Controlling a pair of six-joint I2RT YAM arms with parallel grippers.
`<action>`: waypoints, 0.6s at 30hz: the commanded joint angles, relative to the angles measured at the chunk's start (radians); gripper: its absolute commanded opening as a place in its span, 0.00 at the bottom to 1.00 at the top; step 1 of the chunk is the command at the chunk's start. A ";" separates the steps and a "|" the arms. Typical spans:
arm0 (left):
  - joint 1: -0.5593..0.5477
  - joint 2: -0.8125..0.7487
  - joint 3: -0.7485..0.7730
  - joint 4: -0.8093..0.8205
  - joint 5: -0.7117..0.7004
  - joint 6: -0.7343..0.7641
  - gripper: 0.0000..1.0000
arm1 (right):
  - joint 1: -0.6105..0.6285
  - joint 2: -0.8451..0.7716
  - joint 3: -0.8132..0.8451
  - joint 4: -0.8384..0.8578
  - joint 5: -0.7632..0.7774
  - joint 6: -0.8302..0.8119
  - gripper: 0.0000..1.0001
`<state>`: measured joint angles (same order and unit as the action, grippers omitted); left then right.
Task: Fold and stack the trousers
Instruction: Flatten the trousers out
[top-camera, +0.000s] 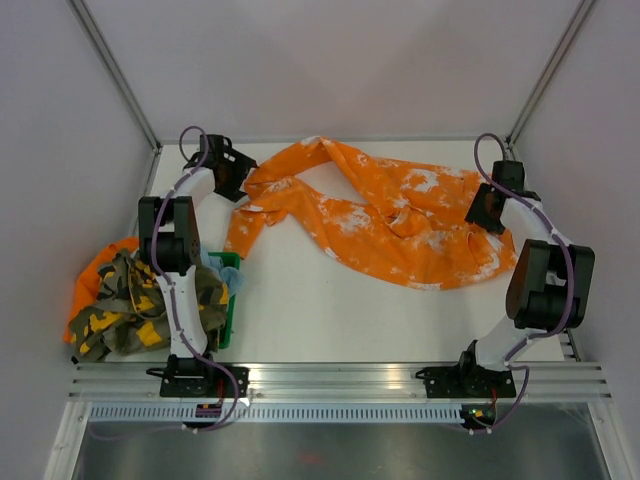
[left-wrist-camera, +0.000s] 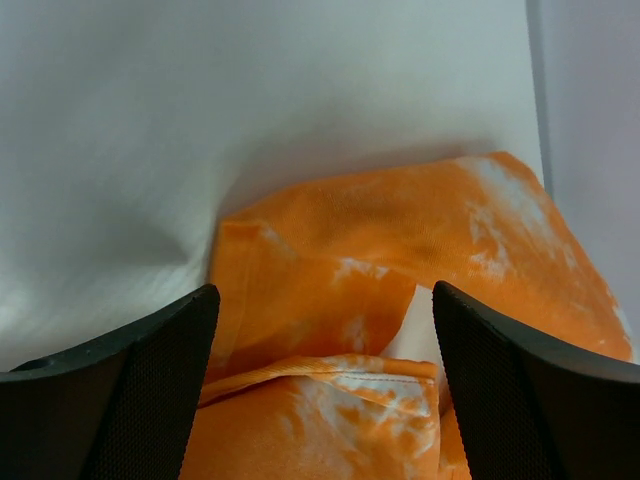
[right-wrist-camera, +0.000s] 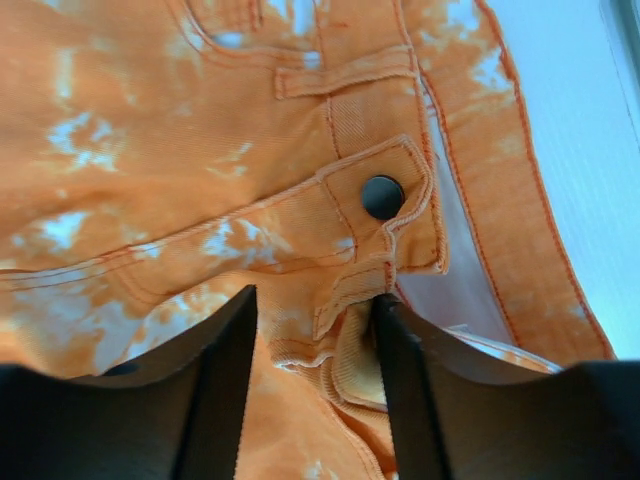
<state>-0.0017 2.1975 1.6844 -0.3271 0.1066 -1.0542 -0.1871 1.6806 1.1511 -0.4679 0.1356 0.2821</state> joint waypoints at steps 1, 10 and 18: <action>-0.038 0.024 -0.034 0.074 0.047 -0.165 0.92 | 0.005 -0.065 0.085 -0.006 -0.070 -0.007 0.58; -0.050 0.111 -0.028 0.160 -0.036 -0.263 0.89 | 0.005 -0.101 0.185 -0.066 -0.129 -0.006 0.64; -0.050 0.214 0.061 0.251 -0.101 -0.371 0.76 | 0.005 -0.128 0.187 -0.060 -0.148 -0.006 0.67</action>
<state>-0.0566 2.3161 1.6951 -0.1005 0.0772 -1.3499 -0.1856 1.5753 1.2995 -0.5171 0.0067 0.2764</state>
